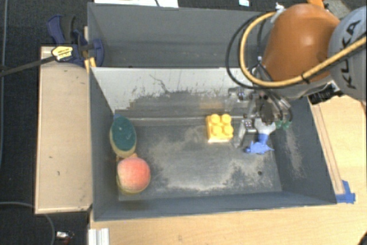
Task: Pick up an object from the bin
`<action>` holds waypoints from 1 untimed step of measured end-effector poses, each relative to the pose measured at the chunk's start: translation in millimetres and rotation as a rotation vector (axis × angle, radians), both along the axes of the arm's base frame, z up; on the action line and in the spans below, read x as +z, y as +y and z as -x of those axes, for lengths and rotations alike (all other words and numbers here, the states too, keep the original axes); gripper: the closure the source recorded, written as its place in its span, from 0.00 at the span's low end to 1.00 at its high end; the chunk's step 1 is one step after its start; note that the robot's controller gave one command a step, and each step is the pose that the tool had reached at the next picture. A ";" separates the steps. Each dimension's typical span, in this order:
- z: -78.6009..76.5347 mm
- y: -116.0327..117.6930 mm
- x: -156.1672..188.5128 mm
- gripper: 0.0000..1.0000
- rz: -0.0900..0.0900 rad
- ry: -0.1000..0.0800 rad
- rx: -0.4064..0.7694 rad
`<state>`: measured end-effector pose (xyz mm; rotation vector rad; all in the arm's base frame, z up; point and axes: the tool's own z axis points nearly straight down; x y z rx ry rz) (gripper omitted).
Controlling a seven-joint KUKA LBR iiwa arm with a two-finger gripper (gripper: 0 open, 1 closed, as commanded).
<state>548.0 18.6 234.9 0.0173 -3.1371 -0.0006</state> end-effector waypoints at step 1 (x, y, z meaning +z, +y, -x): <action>-1.5 -0.1 4.0 0.00 0.000 -0.008 -0.001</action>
Offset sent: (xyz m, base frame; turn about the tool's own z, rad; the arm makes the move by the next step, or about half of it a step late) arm 0.0426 -0.0307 -0.1649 -0.0362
